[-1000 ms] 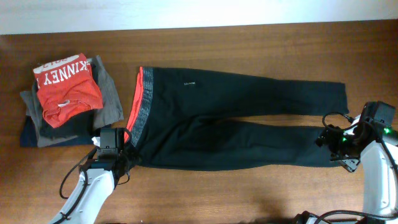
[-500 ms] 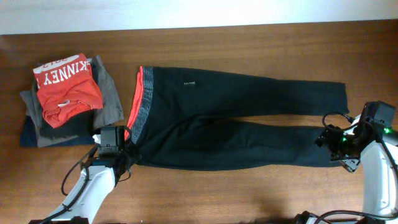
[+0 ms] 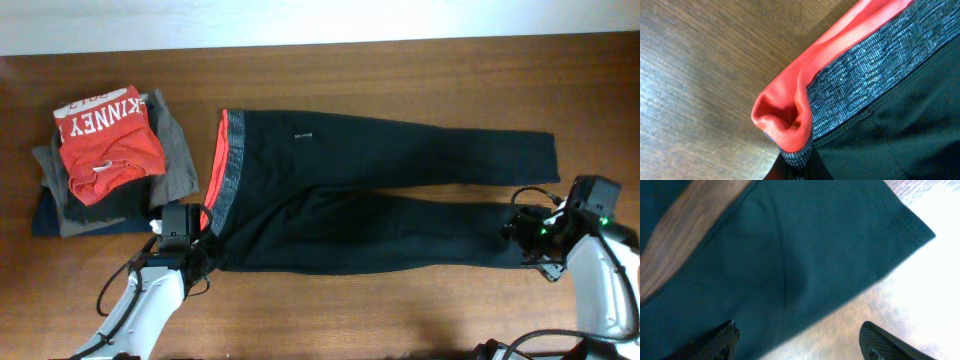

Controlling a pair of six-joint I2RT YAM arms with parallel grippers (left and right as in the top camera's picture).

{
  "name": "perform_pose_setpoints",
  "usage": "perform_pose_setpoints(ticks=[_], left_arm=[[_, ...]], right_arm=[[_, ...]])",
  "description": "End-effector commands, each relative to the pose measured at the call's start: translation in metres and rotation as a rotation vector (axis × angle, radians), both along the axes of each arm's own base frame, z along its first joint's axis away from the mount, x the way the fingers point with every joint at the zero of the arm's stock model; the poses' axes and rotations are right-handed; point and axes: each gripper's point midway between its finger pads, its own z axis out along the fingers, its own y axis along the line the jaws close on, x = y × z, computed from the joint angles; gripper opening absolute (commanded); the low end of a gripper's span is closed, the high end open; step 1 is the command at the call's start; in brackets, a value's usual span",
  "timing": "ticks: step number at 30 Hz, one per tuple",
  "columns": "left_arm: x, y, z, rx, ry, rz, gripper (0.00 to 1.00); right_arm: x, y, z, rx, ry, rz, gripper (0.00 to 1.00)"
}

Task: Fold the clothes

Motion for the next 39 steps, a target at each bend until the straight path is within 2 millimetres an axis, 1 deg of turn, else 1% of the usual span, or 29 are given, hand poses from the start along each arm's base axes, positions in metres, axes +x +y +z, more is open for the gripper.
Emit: perform_pose_setpoints(ticks=[1,6,11,14,17,19,21,22,23,25,26,29,32,35,39], left_arm=[[-0.022,0.005,-0.012,0.028,0.088,-0.015,0.0],[-0.027,0.005,-0.013,0.03,0.108,-0.014,0.0],[-0.025,0.005,-0.012,0.03,0.1,-0.014,0.01],[-0.025,0.005,-0.012,0.029,0.1,-0.014,0.0],[-0.025,0.005,-0.012,0.03,0.101,-0.014,0.0],[-0.025,0.005,-0.012,0.03,0.101,-0.014,0.0],[-0.025,0.005,-0.012,0.029,0.101,-0.014,0.0],[-0.025,0.005,-0.012,0.029,0.1,-0.014,0.01],[-0.025,0.005,-0.012,0.027,0.1,-0.015,0.01],[-0.024,0.005,-0.012,0.027,0.099,-0.015,0.01],[-0.024,0.005,-0.011,0.027,0.097,-0.016,0.01],[-0.02,0.005,-0.007,0.028,0.092,-0.017,0.01],[-0.015,0.005,0.005,0.042,0.082,-0.063,0.01],[-0.013,0.005,0.027,0.047,0.075,-0.078,0.01],[-0.015,0.005,0.052,0.048,0.045,-0.077,0.01]], right_arm=[[-0.014,-0.011,-0.026,0.005,0.03,-0.122,0.81],[-0.026,-0.031,-0.051,0.01,0.026,-0.237,0.8],[-0.027,-0.042,-0.062,0.016,0.034,-0.275,0.79],[-0.025,-0.045,-0.07,0.016,0.041,-0.276,0.75],[-0.023,-0.047,-0.08,0.023,0.052,-0.276,0.68],[-0.023,-0.047,-0.086,0.031,0.065,-0.276,0.59],[-0.023,-0.047,-0.09,0.034,0.07,-0.276,0.47],[-0.023,-0.047,-0.091,0.036,0.072,-0.276,0.36],[-0.023,-0.047,-0.09,0.035,0.069,-0.276,0.23],[-0.022,-0.047,-0.09,0.037,0.065,-0.275,0.07],[-0.021,-0.046,-0.089,0.04,0.062,-0.274,0.04],[-0.016,-0.042,-0.082,0.065,0.03,-0.267,0.04],[-0.008,-0.041,-0.065,0.095,-0.014,-0.264,0.04],[-0.003,-0.049,-0.028,0.096,-0.053,-0.279,0.04],[-0.006,-0.059,0.016,0.073,-0.084,-0.308,0.04]])
